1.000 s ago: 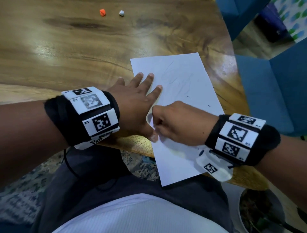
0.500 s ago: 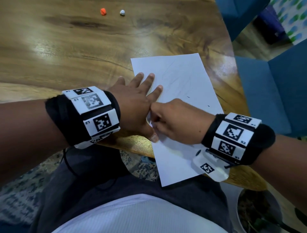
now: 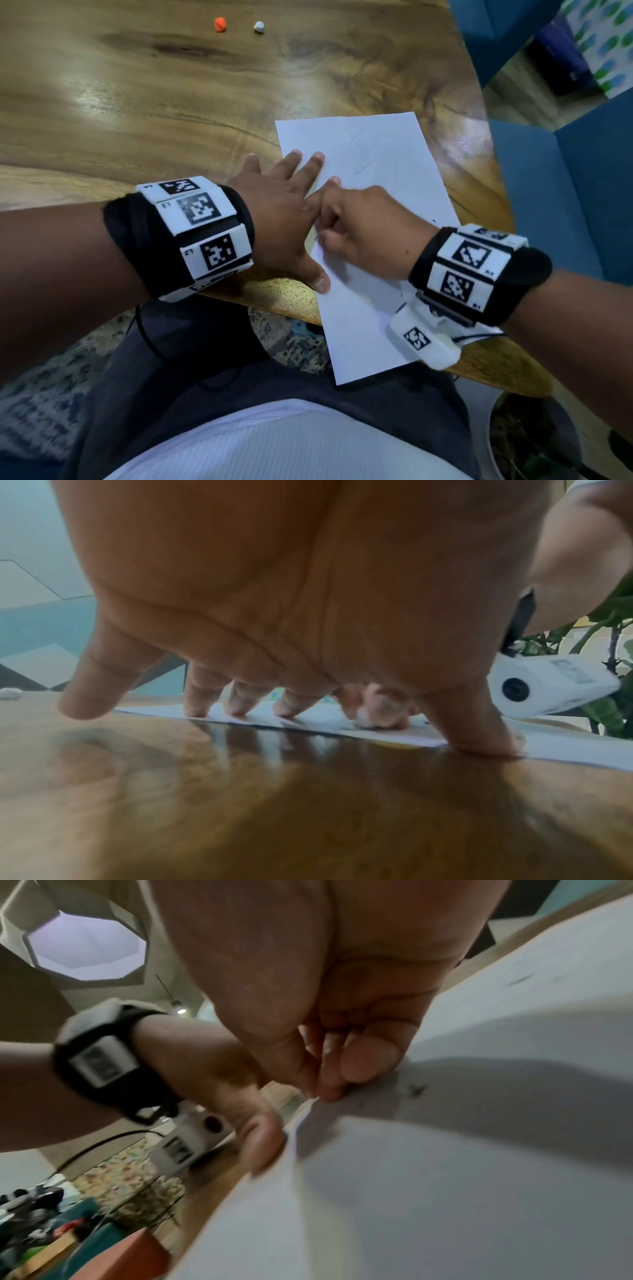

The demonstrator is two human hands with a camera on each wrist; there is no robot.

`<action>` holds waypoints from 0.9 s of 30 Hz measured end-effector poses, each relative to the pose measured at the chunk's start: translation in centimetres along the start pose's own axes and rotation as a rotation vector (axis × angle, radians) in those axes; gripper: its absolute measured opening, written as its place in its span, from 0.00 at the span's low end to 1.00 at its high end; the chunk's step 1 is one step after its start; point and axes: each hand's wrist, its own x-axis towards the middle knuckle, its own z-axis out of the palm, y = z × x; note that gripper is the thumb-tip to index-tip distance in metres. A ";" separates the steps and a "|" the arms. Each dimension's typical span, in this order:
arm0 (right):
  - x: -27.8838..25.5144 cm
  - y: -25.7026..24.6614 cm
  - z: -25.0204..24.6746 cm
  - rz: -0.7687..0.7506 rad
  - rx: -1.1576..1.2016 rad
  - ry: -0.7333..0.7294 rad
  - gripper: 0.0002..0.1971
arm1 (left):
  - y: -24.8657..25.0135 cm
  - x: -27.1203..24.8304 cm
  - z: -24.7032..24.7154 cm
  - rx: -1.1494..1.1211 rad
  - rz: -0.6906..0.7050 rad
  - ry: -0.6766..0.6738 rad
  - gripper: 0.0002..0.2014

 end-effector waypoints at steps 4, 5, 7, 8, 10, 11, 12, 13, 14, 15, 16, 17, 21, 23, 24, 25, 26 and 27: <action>0.0 0.0 -0.2 0.006 0.026 -0.050 0.04 | 0.0 -0.1 -0.2 0.003 -0.012 -0.006 0.70; 0.7 0.6 -0.7 0.039 -0.003 -0.009 0.03 | 0.0 -0.1 -0.2 0.011 -0.010 -0.003 0.69; 2.0 2.0 -2.0 0.136 -0.020 0.074 0.03 | -0.2 0.0 -0.4 0.024 -0.001 0.013 0.68; 2.6 2.6 -2.6 0.173 -0.008 0.097 0.03 | -0.4 0.0 -0.6 0.026 0.005 0.024 0.66; 3.2 3.4 -3.0 0.199 -0.002 0.107 0.03 | -1.0 0.2 -1.4 0.003 0.010 0.042 0.60; 3.3 3.5 -3.1 0.203 -0.004 0.103 0.03 | -1.3 0.4 -1.8 -0.021 -0.001 0.047 0.56; 3.4 3.6 -3.0 0.205 -0.003 0.098 0.03 | -1.6 0.5 -2.1 -0.040 -0.019 0.048 0.53; 3.4 3.5 -2.9 0.207 -0.003 0.096 0.03 | -1.8 0.7 -2.2 -0.047 -0.036 0.046 0.52; 3.4 3.4 -2.8 0.205 -0.010 0.099 0.03 | -1.8 0.8 -2.1 -0.042 -0.046 0.044 0.53; 3.3 3.4 -2.7 0.196 -0.029 0.105 0.03 | -1.8 1.0 -1.9 -0.029 -0.053 0.044 0.55; 3.1 3.2 -2.6 0.181 -0.056 0.110 0.03 | -1.8 1.0 -1.7 -0.017 -0.060 0.046 0.58; 2.8 3.0 -2.5 0.160 -0.084 0.109 0.03 | -1.8 1.1 -1.5 -0.009 -0.067 0.052 0.62; 0.4 1.1 -0.9 -0.020 -0.116 0.018 0.02 | -1.5 0.9 -1.3 -0.009 -0.071 0.070 0.71; -1.0 0.0 -0.3 -0.109 -0.085 -0.068 0.03 | -1.1 0.7 -0.9 0.001 -0.058 0.079 0.72; -1.3 -0.2 -0.1 -0.128 -0.076 -0.097 0.04 | -0.9 0.5 -0.7 0.002 -0.056 0.080 0.72; -1.3 -0.2 0.0 -0.132 -0.076 -0.098 0.04 | -0.9 0.5 -0.5 -0.002 -0.056 0.080 0.72; -1.0 0.1 -0.1 -0.122 -0.082 -0.073 0.04 | -0.8 0.5 -0.4 -0.009 -0.057 0.076 0.72; -0.4 0.5 -0.3 -0.096 -0.095 -0.038 0.03 | -0.9 0.5 -0.4 -0.019 -0.058 0.066 0.72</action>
